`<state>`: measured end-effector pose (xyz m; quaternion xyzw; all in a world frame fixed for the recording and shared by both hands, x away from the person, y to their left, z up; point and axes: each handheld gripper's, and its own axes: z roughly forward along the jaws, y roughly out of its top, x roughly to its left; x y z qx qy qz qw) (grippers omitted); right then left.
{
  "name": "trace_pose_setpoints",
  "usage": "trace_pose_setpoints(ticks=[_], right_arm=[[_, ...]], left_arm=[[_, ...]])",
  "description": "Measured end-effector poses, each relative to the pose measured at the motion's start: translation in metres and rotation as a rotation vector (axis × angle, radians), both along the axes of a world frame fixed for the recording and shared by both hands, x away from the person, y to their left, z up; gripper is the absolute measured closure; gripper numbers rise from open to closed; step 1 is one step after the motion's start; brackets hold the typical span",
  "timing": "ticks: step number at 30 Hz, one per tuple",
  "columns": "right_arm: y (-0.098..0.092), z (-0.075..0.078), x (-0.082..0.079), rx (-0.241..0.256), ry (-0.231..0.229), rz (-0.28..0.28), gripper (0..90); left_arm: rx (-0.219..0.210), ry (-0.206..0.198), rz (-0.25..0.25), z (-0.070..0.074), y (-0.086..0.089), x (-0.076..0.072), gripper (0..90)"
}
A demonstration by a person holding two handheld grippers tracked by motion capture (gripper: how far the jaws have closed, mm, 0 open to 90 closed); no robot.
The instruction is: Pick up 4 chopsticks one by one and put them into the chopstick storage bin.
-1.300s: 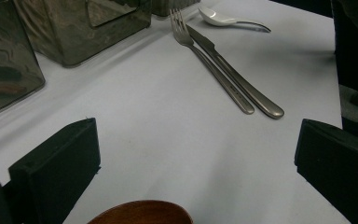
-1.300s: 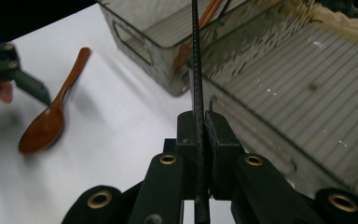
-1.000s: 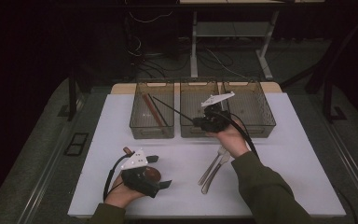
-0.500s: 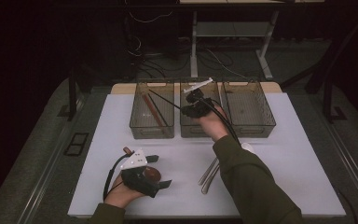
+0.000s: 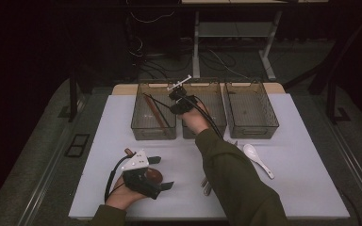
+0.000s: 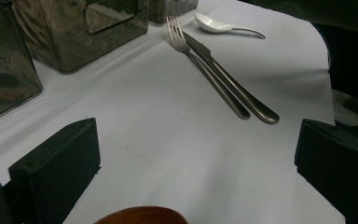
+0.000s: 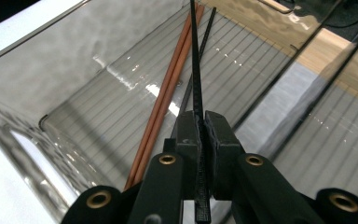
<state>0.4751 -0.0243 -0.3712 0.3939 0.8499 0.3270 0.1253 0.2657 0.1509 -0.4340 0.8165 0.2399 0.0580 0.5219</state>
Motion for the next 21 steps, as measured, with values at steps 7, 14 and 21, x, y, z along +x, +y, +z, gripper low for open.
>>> trace_pose_setpoints(ticks=[7, 14, 21], right_arm=[[0.015, -0.003, 0.001, -0.017, -0.006, 0.01, 83.9], [0.017, -0.001, 0.0, 0.004, -0.017, 0.028, 75.3], [0.012, 0.006, -0.002, 0.047, -0.018, 0.048, 58.3]], left_arm=[[-0.001, 0.0, -0.004, 0.0, 0.0, 0.0, 0.0], [-0.005, 0.001, -0.001, 0.0, 0.0, 0.0, 0.0], [-0.002, -0.001, -0.002, 0.0, 0.0, 0.0, 0.0]])
